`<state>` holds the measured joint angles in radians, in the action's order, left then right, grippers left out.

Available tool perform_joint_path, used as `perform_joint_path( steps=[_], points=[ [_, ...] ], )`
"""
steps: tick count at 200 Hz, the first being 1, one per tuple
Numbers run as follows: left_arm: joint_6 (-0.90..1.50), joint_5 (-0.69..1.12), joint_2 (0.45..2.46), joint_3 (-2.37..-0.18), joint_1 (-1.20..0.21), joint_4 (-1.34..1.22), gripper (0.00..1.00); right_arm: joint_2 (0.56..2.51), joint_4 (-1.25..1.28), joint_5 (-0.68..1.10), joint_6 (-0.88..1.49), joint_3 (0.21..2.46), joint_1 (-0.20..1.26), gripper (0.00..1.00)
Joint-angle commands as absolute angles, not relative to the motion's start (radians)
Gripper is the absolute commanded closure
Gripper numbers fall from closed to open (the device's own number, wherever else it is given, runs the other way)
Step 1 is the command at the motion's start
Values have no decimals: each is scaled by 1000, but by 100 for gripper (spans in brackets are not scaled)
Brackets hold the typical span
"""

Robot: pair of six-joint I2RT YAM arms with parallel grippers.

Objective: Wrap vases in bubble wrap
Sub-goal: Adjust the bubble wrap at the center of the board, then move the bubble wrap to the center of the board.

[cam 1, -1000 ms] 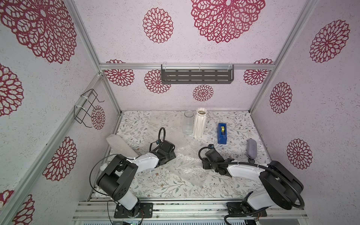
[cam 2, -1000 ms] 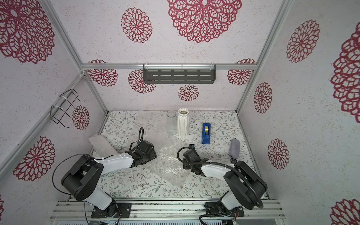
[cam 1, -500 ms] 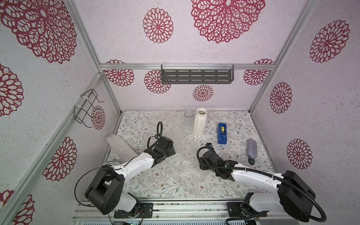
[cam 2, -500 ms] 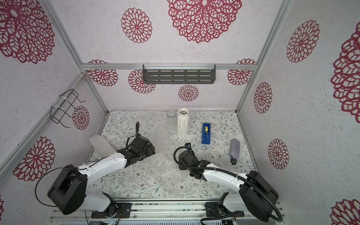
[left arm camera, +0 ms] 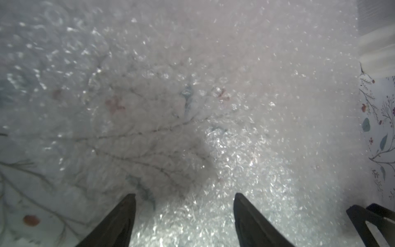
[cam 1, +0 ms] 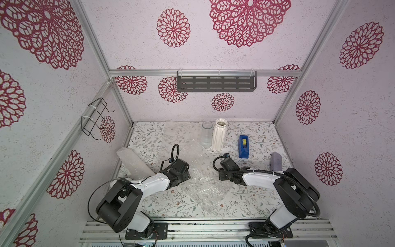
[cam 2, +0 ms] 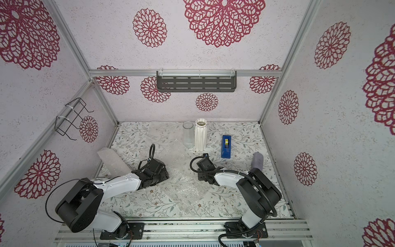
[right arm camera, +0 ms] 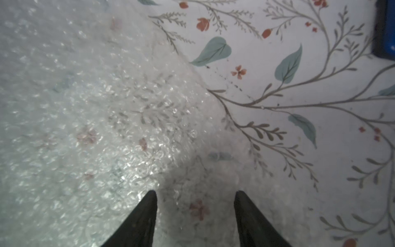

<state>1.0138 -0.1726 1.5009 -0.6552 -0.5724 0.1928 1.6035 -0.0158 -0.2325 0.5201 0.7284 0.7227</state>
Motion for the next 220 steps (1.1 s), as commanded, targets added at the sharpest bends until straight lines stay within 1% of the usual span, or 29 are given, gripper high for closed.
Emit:
perform_joint_path(
  steps=[1, 40, 74, 91, 102, 121, 136, 149, 161, 188, 220],
  points=[
    [970, -134, 1537, -687, -517, 153, 26, 1554, -18, -229, 525, 678, 748, 40],
    [852, -102, 1615, -757, -437, 179, 26, 1494, 5, -227, 644, 606, 871, 42],
    [778, -81, 1658, -830, -388, 187, 26, 1499, 28, -196, 730, 637, 969, 42],
    [804, -12, 1663, -863, -373, 194, 26, 1491, 39, -204, 728, 653, 1003, 42],
    [823, -7, 1635, -861, -383, 200, 25, 1481, 20, -213, 715, 663, 1006, 41],
    [858, -60, 1541, -823, -391, 246, 25, 1453, -49, -284, 661, 687, 996, 38],
    [886, -93, 1459, -764, -395, 242, 24, 1436, -89, -315, 625, 699, 965, 38],
    [886, -98, 1427, -741, -398, 244, 24, 1431, -91, -311, 613, 696, 933, 38],
    [862, -86, 1438, -742, -398, 253, 24, 1440, -68, -290, 609, 692, 915, 38],
    [841, -26, 1534, -771, -396, 218, 25, 1511, -34, -246, 628, 709, 915, 39],
    [818, -35, 1627, -820, -365, 193, 24, 1595, 34, -184, 665, 715, 918, 40]
  ],
)
